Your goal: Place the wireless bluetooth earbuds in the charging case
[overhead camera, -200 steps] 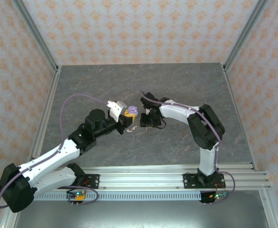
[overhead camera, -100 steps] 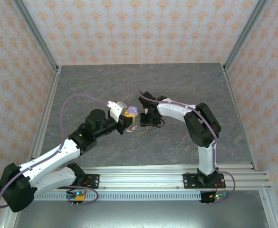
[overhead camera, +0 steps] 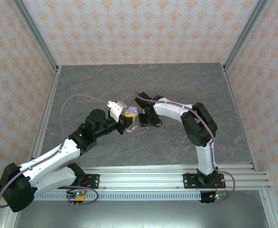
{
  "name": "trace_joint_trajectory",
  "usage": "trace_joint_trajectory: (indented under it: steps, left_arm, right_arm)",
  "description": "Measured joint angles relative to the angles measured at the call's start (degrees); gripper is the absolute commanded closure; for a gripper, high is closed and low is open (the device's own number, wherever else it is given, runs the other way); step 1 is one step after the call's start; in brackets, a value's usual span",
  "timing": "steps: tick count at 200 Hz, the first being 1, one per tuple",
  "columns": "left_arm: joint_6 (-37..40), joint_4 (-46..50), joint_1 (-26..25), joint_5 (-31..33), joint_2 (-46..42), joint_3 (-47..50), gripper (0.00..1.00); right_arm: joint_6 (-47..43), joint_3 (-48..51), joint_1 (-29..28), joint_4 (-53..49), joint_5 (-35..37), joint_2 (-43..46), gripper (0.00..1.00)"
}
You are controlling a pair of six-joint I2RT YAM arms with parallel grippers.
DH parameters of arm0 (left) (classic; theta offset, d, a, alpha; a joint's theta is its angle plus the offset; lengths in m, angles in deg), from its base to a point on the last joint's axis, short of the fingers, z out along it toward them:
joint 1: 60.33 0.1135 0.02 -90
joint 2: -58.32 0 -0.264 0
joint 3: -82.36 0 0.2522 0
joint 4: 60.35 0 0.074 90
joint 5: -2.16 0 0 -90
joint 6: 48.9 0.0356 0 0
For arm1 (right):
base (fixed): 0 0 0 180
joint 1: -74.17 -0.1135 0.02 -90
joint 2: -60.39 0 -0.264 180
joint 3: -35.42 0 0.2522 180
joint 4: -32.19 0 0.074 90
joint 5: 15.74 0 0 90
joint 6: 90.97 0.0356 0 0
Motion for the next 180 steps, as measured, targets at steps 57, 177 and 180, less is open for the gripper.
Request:
trace_joint_trajectory:
  steps: [57, 177, 180]
  left_arm:
    - [0.0, -0.02, 0.0, 0.02, 0.0, 0.2, 0.89]
    - [-0.02, -0.07, 0.0, 0.09, 0.0, 0.68, 0.88]
    - [0.0, -0.07, 0.0, 0.13, 0.0, 0.68, 0.88]
  right_arm:
    - [1.2, -1.92, -1.07, -2.23, 2.78, -1.25, 0.69]
    - [2.43, -2.49, -1.31, -3.06, 4.26, -1.84, 0.78]
    - [2.43, -2.49, -1.31, -3.06, 4.26, -1.84, 0.78]
